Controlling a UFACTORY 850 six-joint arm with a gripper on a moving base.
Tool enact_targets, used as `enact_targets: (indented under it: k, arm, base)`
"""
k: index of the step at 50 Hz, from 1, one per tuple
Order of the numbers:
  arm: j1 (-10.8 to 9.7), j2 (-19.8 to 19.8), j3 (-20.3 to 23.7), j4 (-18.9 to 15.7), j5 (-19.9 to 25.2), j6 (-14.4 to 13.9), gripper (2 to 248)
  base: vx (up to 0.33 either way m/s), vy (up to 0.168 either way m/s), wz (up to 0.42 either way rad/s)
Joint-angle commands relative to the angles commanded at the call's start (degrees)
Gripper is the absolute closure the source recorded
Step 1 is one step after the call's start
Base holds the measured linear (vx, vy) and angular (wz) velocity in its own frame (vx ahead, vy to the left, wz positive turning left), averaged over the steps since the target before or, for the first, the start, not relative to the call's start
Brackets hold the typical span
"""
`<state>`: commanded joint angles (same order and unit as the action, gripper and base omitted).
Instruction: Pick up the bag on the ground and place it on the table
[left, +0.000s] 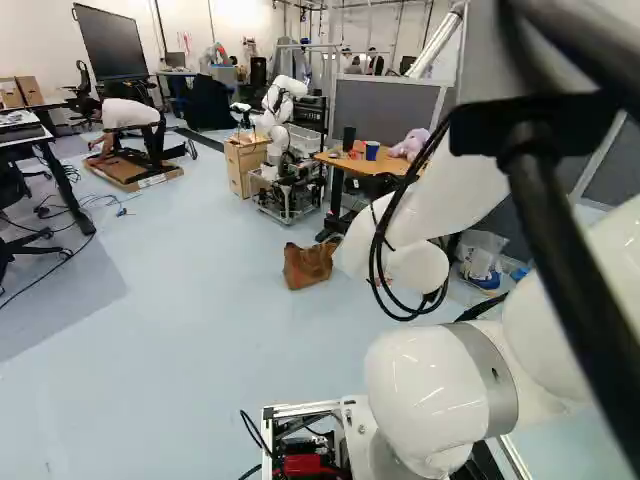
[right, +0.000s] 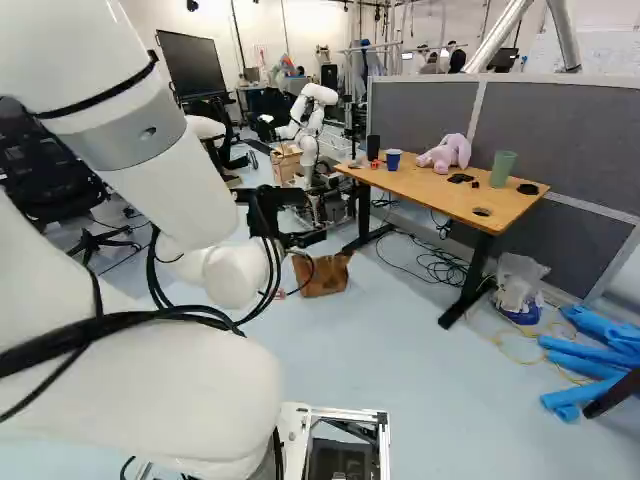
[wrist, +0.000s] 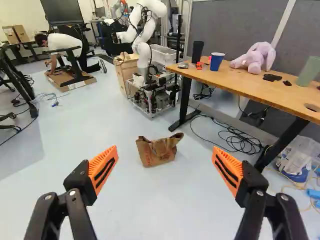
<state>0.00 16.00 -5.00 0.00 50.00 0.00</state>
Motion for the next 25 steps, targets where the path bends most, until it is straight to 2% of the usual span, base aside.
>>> enact_targets:
  k: [25]
  arm:
    - [0.00, 0.00, 0.00, 0.00, 0.00, 0.00, 3]
  base:
    - [0.111, 0.005, 0.006]
